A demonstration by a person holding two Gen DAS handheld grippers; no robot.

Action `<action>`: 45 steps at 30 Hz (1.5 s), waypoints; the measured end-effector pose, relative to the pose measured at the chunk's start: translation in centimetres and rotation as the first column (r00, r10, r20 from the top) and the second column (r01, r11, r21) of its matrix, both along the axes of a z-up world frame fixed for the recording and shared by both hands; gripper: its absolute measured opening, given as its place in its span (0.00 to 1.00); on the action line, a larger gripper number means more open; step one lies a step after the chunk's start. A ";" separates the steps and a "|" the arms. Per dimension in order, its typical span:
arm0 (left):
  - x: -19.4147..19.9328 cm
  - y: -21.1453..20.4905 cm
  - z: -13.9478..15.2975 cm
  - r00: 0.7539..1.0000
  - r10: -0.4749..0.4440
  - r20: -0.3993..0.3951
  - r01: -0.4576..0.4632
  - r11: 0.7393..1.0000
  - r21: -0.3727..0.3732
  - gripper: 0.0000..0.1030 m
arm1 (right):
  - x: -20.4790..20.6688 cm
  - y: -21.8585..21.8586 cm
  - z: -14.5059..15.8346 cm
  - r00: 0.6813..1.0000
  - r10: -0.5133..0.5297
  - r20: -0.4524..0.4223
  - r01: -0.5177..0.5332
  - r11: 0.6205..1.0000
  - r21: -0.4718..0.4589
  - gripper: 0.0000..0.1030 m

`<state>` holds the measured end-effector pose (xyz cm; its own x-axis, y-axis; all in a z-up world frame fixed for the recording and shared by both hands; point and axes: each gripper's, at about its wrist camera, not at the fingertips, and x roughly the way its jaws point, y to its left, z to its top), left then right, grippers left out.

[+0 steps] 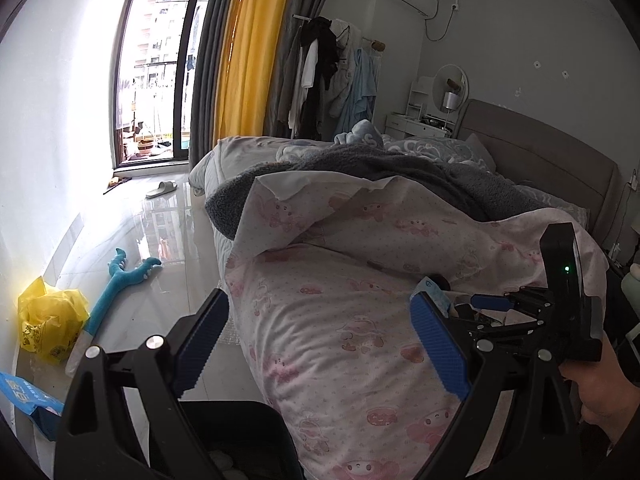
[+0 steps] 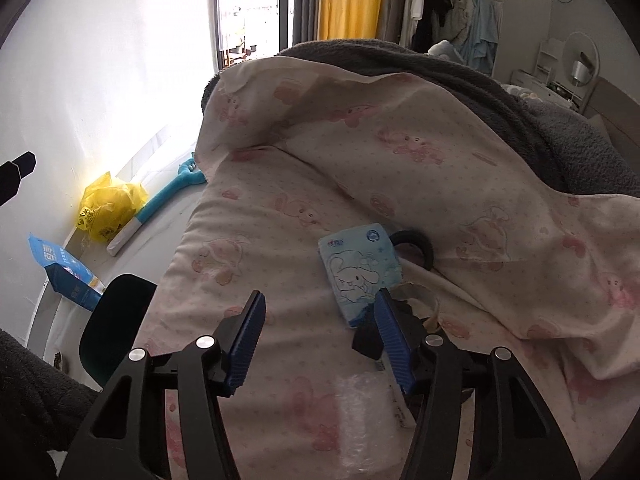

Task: Collect trash
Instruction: 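Move the right gripper to the black-and-white wrapper and close on it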

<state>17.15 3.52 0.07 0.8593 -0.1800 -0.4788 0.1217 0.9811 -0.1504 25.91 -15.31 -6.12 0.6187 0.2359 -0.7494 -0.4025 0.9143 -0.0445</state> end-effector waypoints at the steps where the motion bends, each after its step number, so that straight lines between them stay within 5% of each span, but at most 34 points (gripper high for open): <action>1: 0.2 -0.3 -0.1 1.000 -0.005 -0.003 0.005 1.000 -0.003 0.91 | 0.1 -0.3 -0.1 1.000 -0.008 -0.004 0.008 1.000 -0.004 0.52; 14: 1.9 -3.4 -1.0 0.999 -0.044 -0.028 0.044 0.999 0.005 0.91 | 1.3 -2.5 -1.3 0.998 -0.047 -0.042 0.048 0.999 0.025 0.44; 22: 2.5 -4.8 -1.6 0.997 -0.062 -0.042 0.063 0.998 0.020 0.91 | 1.8 -2.7 -2.3 0.997 -0.073 -0.024 0.072 0.996 -0.056 0.30; 37: 4.0 -7.5 -3.1 0.991 -0.104 -0.083 0.104 0.995 -0.004 0.91 | 1.7 -5.2 -1.3 0.998 -0.051 -0.035 0.052 0.998 0.045 0.19; 45: 4.3 -9.8 -3.8 0.984 -0.152 -0.094 0.152 0.988 -0.006 0.91 | 1.3 -7.8 0.4 1.000 -0.024 -0.002 0.023 0.971 0.238 0.19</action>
<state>21.43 -6.27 -3.73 0.7731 -0.3049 -0.5563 0.2551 0.9523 -0.1675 27.20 -23.14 -5.76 0.6271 0.3924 -0.6729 -0.3809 0.9080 0.1745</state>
